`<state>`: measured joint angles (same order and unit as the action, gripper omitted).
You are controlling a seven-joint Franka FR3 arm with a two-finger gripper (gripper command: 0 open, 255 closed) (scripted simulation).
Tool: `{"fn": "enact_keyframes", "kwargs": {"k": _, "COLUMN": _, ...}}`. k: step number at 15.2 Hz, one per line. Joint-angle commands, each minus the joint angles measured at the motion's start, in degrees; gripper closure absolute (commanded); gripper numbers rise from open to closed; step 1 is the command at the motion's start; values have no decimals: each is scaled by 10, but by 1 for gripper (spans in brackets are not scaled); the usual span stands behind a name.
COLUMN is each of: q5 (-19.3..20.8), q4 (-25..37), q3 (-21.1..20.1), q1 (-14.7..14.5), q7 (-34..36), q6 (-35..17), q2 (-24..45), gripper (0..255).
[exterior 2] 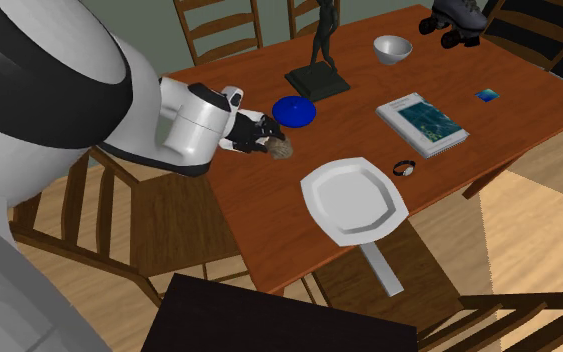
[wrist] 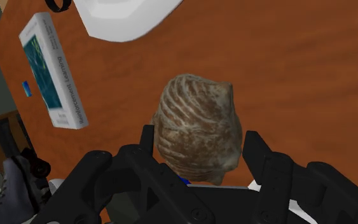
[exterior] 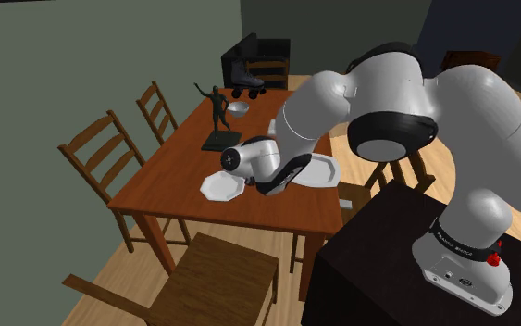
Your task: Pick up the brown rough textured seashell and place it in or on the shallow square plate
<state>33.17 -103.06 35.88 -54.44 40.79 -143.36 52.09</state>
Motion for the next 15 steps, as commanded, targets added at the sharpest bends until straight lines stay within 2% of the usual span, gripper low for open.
{"fn": "enact_keyframes", "kwargs": {"k": 1, "q5": 1, "q4": -4, "q3": 3, "q1": -2, "q7": -6, "q6": 6, "q2": -12, "gripper": 255}}
{"fn": "enact_keyframes", "kwargs": {"k": 10, "q5": 8, "q4": -24, "q3": 16, "q1": -15, "q7": -29, "q6": 31, "q2": -66, "gripper": 255}}
{"fn": "enact_keyframes", "kwargs": {"k": 15, "q5": 64, "q4": -134, "q3": 68, "q1": -31, "q7": -3, "q6": -41, "q2": -113, "gripper": 255}}
